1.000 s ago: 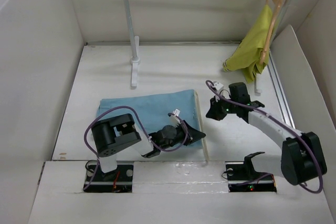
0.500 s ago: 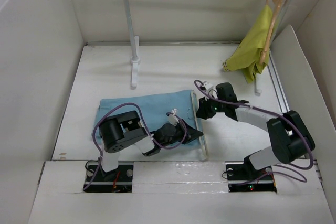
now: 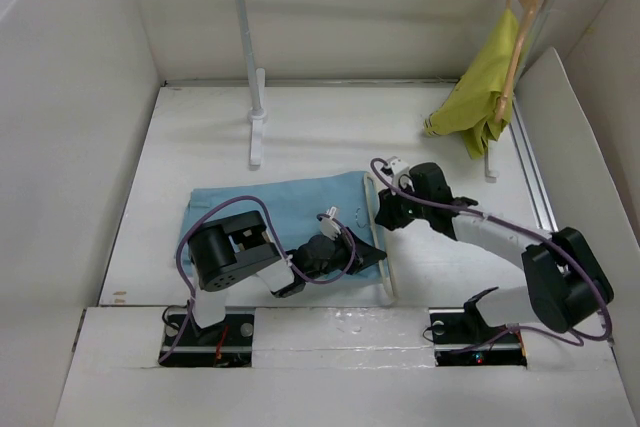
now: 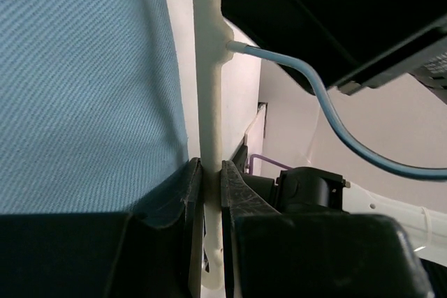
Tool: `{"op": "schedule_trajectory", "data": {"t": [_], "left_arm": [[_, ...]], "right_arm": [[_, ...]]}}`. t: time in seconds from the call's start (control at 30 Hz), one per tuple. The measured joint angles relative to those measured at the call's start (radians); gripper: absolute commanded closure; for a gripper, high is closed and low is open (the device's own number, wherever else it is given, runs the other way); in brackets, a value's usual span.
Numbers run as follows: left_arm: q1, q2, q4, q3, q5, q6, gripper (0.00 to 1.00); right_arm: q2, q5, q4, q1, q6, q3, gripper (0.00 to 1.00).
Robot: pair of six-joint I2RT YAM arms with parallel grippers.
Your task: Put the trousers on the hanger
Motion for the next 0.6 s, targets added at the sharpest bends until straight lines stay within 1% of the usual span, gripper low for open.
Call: {"op": "schedule_trajectory", "data": {"t": [0.03, 0.17, 0.33, 0.5, 0.57, 0.6], "left_arm": [[0.000, -0.001, -0.001, 0.000, 0.000, 0.002, 1.00], [0.004, -0.006, -0.014, 0.004, 0.002, 0.009, 1.00], [0.007, -0.006, -0.023, 0.011, 0.003, 0.011, 1.00], [0.007, -0.010, -0.028, 0.010, 0.002, 0.011, 1.00], [0.007, -0.018, -0.030, 0.006, -0.001, 0.011, 1.00], [0.008, -0.021, -0.031, 0.003, -0.003, 0.011, 1.00]], "right_arm": [[-0.018, 0.014, -0.012, 0.002, -0.003, 0.000, 0.55], [-0.047, 0.063, -0.050, 0.011, -0.018, 0.000, 0.55], [0.001, 0.057, -0.036, 0.027, 0.003, -0.018, 0.59], [0.059, 0.038, 0.029, 0.031, 0.021, -0.041, 0.61], [0.076, 0.027, 0.048, 0.032, 0.021, -0.035, 0.81], [0.087, 0.020, 0.058, 0.032, 0.025, -0.031, 0.85]]}}
